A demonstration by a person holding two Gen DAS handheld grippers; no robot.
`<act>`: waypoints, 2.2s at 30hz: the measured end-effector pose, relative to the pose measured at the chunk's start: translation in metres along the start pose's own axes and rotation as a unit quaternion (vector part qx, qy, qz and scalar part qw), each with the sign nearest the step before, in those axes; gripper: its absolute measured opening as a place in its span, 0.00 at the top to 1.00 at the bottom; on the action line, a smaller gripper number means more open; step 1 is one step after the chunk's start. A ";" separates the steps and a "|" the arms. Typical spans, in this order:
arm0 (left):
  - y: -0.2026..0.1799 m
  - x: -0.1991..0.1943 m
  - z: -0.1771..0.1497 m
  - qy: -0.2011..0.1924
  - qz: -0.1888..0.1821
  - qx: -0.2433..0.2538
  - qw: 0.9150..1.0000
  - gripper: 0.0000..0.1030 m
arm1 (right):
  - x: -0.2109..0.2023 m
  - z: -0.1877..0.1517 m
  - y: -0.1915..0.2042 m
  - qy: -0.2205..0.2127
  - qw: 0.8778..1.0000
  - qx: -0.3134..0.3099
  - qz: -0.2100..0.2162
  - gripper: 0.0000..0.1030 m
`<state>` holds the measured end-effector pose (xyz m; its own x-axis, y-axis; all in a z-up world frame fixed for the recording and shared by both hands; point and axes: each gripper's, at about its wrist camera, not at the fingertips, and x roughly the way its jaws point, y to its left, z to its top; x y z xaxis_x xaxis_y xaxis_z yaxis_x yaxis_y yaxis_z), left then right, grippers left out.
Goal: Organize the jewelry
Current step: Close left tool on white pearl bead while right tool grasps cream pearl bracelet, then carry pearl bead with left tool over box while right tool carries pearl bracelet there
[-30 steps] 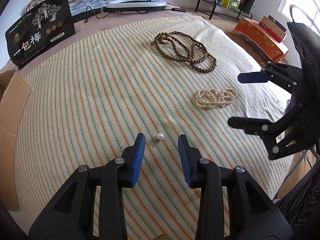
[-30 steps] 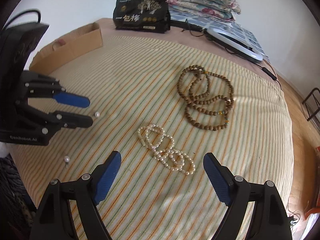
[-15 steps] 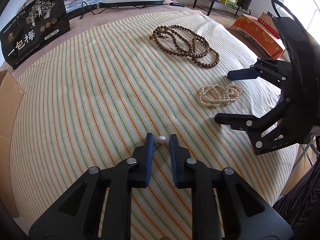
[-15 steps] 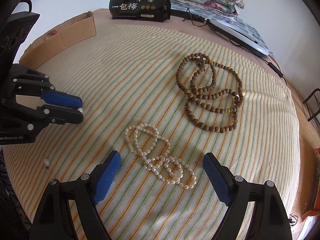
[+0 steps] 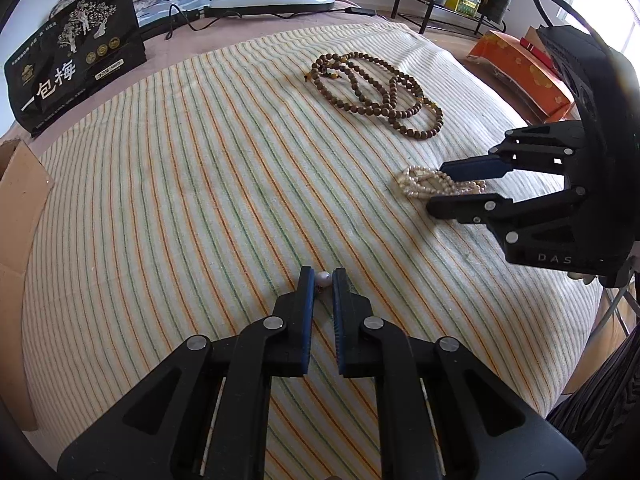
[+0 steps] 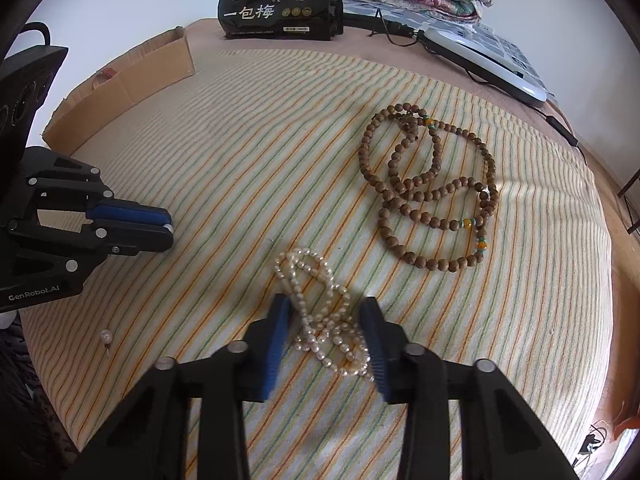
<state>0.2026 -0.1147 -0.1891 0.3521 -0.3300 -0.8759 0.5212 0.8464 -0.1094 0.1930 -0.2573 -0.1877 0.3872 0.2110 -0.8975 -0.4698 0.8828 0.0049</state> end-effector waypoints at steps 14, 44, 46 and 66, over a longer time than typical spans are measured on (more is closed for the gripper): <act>0.010 -0.028 0.003 -0.029 -0.003 -0.024 0.999 0.93 | -0.027 0.010 0.003 -0.022 1.000 0.014 -0.013 0.94; 0.059 -0.117 0.009 -0.130 0.013 -0.087 0.988 0.93 | -0.142 0.077 0.026 -0.199 0.978 0.060 0.001 0.95; 0.065 -0.123 0.008 -0.137 0.016 -0.095 0.986 0.93 | -0.144 0.085 0.034 -0.205 0.977 0.056 0.007 0.95; 0.166 -0.187 -0.018 -0.188 0.077 -0.181 0.962 0.93 | -0.124 0.164 0.108 -0.235 0.970 0.016 0.061 0.95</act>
<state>0.2094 0.0946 -0.0523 0.6949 -0.2597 -0.6706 0.1593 0.9649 -0.2085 0.2247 -0.1197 -0.0035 0.6528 0.4760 -0.5892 -0.5129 0.8502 0.1186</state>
